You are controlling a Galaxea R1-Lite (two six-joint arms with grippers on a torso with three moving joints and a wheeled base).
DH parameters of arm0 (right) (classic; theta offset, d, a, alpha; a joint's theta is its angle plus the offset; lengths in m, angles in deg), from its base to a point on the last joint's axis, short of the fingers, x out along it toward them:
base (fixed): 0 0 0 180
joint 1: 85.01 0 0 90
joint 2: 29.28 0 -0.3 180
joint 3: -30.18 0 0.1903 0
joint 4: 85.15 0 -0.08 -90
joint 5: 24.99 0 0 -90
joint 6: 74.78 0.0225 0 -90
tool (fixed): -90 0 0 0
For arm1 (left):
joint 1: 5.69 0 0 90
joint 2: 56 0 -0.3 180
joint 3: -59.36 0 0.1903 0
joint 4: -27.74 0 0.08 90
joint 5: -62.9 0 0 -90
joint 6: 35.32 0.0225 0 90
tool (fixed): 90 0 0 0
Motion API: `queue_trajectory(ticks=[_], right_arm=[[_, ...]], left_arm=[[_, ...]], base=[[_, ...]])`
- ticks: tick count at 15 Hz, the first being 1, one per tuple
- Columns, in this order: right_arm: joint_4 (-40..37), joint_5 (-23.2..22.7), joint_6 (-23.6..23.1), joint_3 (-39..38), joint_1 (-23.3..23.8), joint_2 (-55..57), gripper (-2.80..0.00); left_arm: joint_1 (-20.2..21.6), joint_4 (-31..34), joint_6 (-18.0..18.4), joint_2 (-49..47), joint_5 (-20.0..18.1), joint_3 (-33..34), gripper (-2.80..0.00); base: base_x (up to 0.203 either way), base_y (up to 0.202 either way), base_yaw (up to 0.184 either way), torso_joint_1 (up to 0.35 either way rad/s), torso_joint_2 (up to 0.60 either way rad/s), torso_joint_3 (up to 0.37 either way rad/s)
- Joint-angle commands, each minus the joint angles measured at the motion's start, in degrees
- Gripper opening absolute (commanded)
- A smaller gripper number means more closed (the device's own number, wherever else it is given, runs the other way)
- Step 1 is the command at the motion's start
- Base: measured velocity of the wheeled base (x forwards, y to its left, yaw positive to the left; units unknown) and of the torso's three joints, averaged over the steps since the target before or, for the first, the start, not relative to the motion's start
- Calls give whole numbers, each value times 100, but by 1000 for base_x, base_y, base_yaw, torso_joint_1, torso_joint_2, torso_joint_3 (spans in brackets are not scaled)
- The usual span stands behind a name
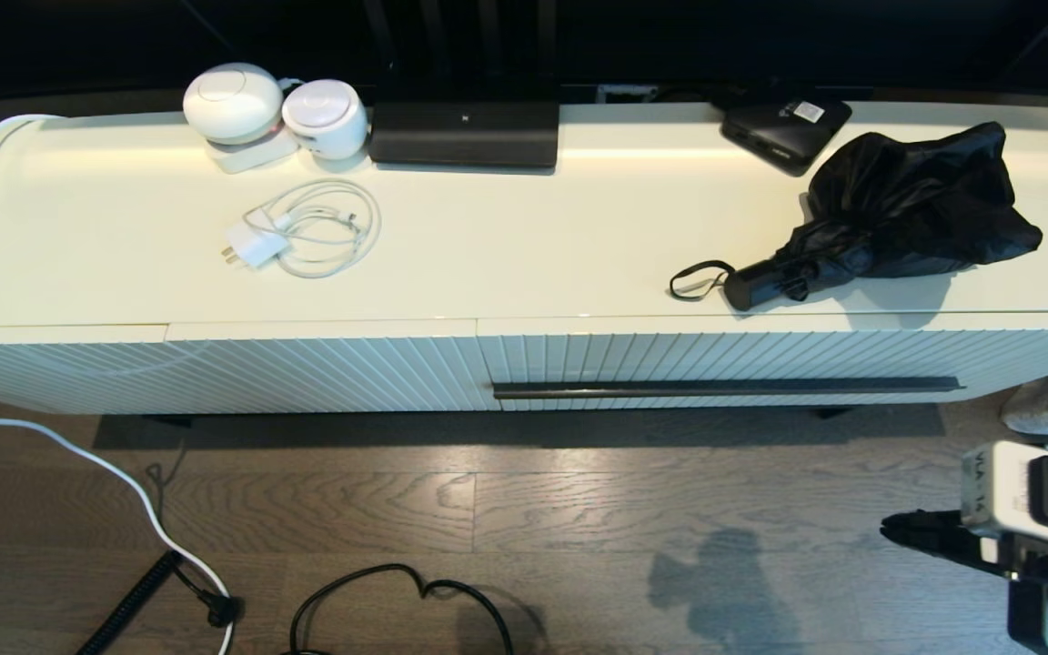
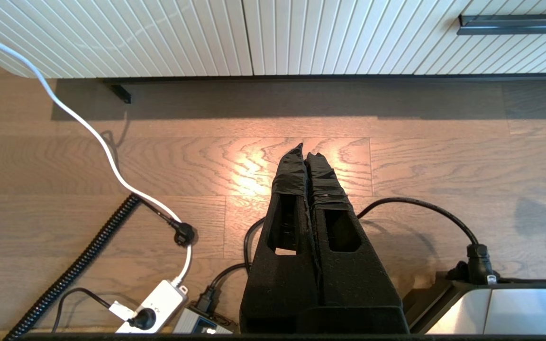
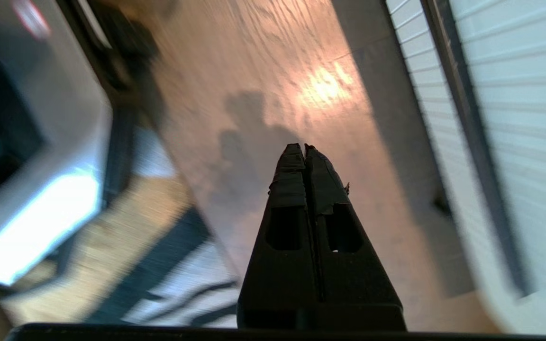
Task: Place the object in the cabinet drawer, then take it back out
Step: Open the drawer
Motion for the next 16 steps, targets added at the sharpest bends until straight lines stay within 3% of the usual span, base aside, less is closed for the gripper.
queue_trajectory(ticks=[1,6,11,12,16], right_arm=[[262,-3,-750,-17,132,709,-280],[928,22,-2387,52,469,1381,-280],[1924,139,-2831,223,667,2156,-280],[1942,141,-2924,287,671,2188,0],[2063,169,-2984,-15,676,1900,0]], left_arm=[[-2,-2,-3,0,1,-1,-280],[4,-2,-3,0,1,-1,-280],[-2,-2,-3,0,1,-1,-280],[3,-2,-3,0,1,-1,-280],[3,-2,-3,0,1,-1,-280]], base=[[0,0,0,0,0,0],[0,0,0,0,0,0],[0,0,0,0,0,0],[0,0,0,0,0,0],[0,0,0,0,0,0]])
